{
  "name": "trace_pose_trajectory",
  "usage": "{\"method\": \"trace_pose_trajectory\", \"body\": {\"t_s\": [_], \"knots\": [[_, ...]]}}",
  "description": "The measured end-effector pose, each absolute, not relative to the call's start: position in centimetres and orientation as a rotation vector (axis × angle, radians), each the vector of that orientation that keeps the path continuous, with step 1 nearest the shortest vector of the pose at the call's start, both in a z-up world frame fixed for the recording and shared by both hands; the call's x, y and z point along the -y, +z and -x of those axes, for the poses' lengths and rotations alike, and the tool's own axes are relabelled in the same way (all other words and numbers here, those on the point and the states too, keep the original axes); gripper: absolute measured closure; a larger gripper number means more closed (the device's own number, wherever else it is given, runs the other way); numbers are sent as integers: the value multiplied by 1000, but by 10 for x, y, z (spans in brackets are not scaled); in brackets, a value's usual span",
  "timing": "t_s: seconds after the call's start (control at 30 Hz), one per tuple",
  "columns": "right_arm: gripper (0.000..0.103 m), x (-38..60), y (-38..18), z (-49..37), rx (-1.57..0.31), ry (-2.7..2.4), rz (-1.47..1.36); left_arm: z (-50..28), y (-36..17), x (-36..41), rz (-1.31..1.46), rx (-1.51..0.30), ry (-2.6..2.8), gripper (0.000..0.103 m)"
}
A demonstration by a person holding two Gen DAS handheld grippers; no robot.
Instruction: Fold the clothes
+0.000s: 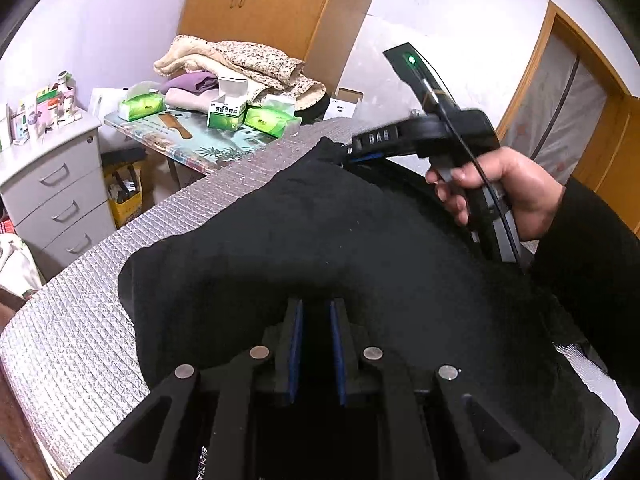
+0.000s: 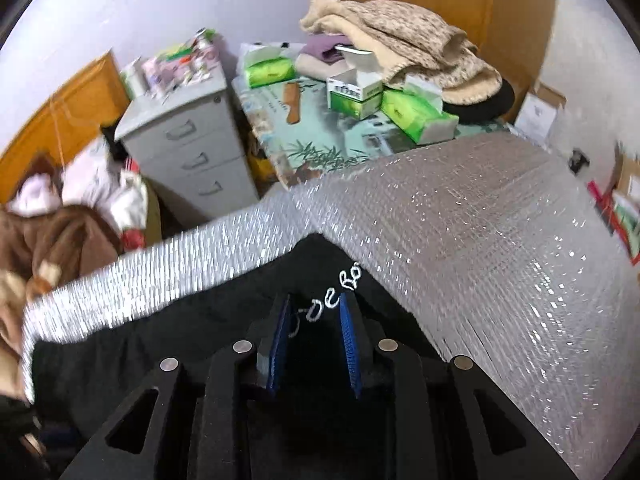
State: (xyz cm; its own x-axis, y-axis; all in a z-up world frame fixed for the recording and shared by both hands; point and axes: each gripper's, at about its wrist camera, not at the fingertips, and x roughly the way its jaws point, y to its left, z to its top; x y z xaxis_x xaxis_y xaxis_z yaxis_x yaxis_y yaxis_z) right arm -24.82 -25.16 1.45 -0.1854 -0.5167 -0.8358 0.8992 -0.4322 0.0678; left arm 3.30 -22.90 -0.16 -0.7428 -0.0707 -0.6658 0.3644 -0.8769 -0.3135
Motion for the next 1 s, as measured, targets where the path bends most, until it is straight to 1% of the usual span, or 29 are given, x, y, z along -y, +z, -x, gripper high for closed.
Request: {"method": "trace_pose_trajectory", "body": {"t_s": [0.1,0.13,0.23,0.3,0.43,0.47,0.53,0.57,0.7,0.87,1.0], "knots": [[77,228,37,249,-494,-1834,-989,-33,-2,229,-983,-643,-2655,89],[75,213,45,247,-484,-1839,-977,-33,-2,229,-981,-645,-2655,89],[75,167,59,243,-475,-1845,-972,-34,-2,230,-977,-659,-2657,89],[75,135,56,239,-491,-1838,-997,-34,-2,230,-977,-656,-2654,89],[75,93,23,245,-537,-1854,-1101,-33,-1,228,-978,-642,-2648,89],[76,86,15,252,-520,-1868,-1129,-33,-1,228,-980,-635,-2646,89],[79,75,10,271,-380,-1883,-1159,-31,0,226,-986,-611,-2640,89],[80,71,10,278,-329,-1899,-1169,-31,0,226,-989,-603,-2637,89],[79,63,21,286,-245,-1941,-1172,-29,0,225,-995,-582,-2631,89],[79,30,32,269,-259,-1928,-1125,-26,1,222,-1005,-546,-2620,89],[78,-34,33,258,-227,-1960,-1149,-26,1,223,-1009,-550,-2618,89]]}}
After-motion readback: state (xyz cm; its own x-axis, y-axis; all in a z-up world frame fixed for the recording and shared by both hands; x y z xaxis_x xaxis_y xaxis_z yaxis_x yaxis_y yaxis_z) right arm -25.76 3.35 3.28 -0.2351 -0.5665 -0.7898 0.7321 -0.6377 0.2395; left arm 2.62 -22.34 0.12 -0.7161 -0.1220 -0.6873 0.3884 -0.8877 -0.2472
